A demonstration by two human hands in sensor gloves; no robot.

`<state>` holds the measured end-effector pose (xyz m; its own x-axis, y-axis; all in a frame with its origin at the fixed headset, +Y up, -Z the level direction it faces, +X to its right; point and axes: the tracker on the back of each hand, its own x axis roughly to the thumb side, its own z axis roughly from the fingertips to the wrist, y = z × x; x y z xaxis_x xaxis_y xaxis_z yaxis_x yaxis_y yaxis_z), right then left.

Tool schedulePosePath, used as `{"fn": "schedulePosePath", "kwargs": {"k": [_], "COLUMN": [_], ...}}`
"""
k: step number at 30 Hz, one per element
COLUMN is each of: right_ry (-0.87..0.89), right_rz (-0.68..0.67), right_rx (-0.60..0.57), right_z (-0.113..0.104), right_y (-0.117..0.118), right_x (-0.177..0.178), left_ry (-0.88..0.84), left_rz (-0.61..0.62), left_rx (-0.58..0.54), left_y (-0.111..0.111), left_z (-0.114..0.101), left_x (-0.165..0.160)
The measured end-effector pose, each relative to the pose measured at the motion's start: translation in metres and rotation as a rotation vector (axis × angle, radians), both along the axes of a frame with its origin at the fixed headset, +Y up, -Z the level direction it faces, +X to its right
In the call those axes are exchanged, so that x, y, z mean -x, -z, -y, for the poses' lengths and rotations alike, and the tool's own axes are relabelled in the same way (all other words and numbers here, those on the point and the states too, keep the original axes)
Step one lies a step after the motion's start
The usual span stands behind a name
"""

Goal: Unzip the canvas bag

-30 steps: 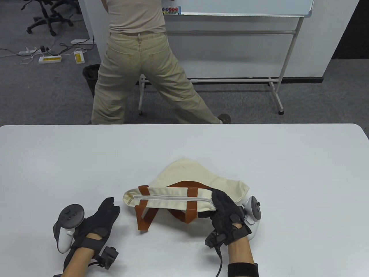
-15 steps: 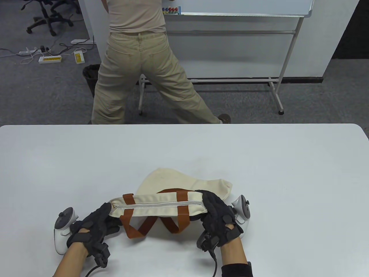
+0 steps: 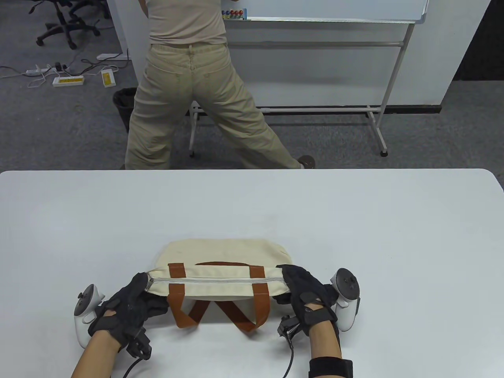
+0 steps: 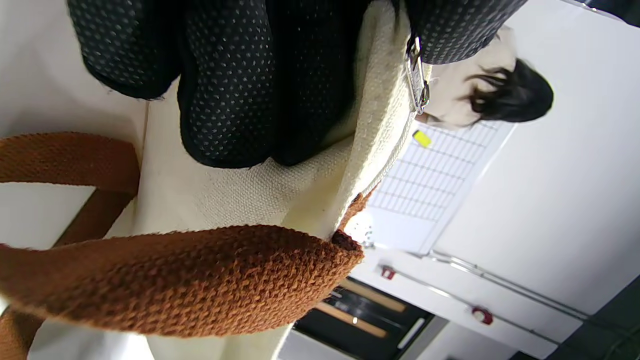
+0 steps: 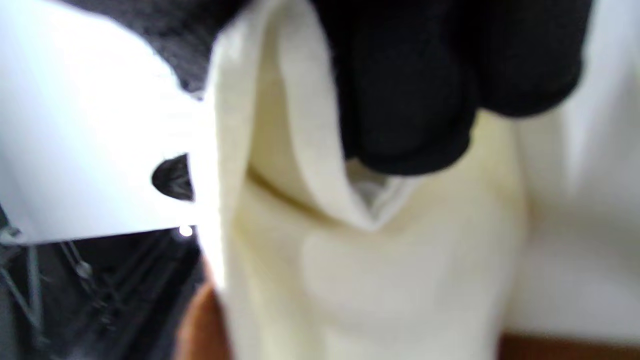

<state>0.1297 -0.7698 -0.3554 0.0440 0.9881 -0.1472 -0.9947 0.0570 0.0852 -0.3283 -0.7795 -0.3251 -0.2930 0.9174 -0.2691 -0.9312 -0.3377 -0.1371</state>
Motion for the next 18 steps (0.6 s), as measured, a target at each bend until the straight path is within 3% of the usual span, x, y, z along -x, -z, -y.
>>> {"fn": "schedulePosePath", "kwargs": {"k": [2, 5, 11, 13, 18], "right_ry": [-0.051, -0.137, -0.653, -0.703, -0.631], "right_rz": [0.016, 0.092, 0.285, 0.333, 0.348], "right_rx": [0.007, -0.006, -0.183, -0.256, -0.395], "right_z": [-0.002, -0.015, -0.06, -0.074, -0.1], "right_y": [0.0, -0.003, -0.018, -0.024, -0.034], "right_x": [-0.001, -0.003, -0.004, 0.0, 0.025], "left_ry": [0.006, 0.158, 0.135, 0.123, 0.126], "left_rz": [-0.018, -0.101, -0.133, -0.125, -0.121], "left_rx": [0.012, -0.011, -0.002, -0.005, -0.002], "left_y": [0.0, -0.003, -0.004, -0.004, -0.004], "left_z": [0.002, 0.0, -0.002, -0.003, -0.002], "left_x": [-0.001, 0.002, -0.001, -0.005, -0.011]}}
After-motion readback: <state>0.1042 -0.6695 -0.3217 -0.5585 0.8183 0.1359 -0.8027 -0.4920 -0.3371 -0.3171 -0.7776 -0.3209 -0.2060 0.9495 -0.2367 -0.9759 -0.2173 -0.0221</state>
